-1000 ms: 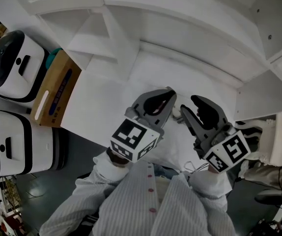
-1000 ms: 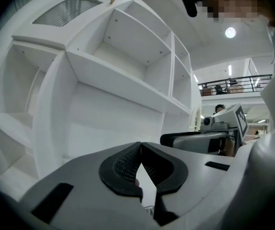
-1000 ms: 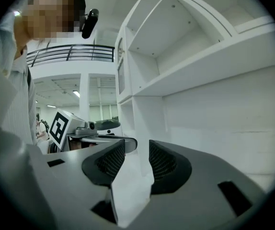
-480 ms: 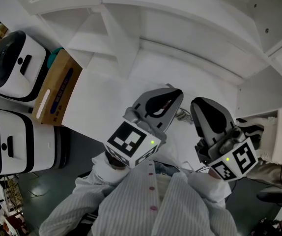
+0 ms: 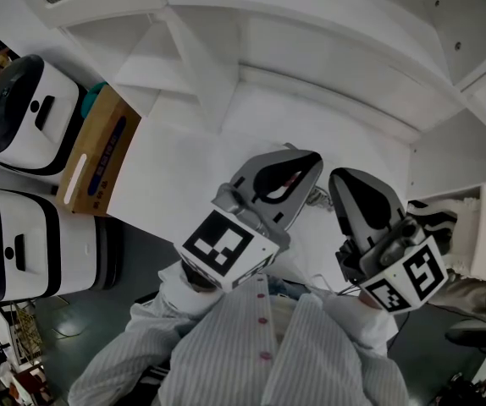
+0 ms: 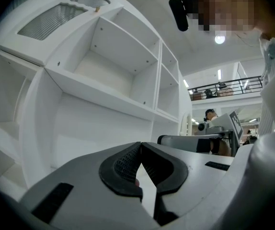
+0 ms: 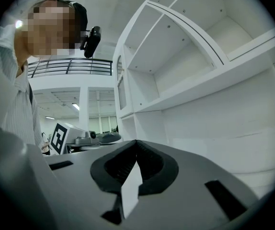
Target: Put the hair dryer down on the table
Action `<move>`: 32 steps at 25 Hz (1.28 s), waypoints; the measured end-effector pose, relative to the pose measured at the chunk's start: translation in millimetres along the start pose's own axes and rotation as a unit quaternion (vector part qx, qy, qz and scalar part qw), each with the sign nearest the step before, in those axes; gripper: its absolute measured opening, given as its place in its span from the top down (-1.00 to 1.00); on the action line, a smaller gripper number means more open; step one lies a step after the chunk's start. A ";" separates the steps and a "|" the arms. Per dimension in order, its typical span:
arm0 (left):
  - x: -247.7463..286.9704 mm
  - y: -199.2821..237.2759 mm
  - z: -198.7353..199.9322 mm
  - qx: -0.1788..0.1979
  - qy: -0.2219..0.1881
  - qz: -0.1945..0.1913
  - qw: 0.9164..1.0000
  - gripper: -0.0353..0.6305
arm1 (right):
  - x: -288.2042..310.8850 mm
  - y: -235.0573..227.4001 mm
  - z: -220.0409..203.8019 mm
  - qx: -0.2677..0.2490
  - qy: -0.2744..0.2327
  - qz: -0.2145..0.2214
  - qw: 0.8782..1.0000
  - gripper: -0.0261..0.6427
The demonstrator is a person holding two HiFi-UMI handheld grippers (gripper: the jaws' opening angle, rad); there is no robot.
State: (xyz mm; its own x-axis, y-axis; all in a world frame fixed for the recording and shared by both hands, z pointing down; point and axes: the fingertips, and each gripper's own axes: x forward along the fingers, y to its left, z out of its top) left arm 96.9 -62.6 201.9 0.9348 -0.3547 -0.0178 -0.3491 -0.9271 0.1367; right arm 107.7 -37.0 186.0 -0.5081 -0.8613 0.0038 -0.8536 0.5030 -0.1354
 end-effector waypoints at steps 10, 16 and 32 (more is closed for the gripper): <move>-1.9 -0.3 3.1 -0.001 -0.002 -0.002 1.000 0.86 | -1.4 -2.9 -5.6 0.012 0.002 -0.010 1.000 0.89; -3.4 0.1 1.1 -0.002 0.000 -0.004 1.000 0.86 | -0.1 -2.2 -9.3 0.009 0.010 -0.013 1.000 0.89; -7.8 2.8 -3.3 -0.014 0.003 -0.006 1.000 0.86 | 3.3 1.3 -14.1 0.011 0.022 -0.014 1.000 0.89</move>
State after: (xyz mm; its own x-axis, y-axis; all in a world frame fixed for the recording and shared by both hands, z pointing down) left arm 88.8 -62.0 205.7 0.9395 -0.3424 -0.0132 -0.3357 -0.9274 0.1649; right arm 103.3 -38.1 199.9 -0.4890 -0.8708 0.0512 -0.8650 0.4765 -0.1573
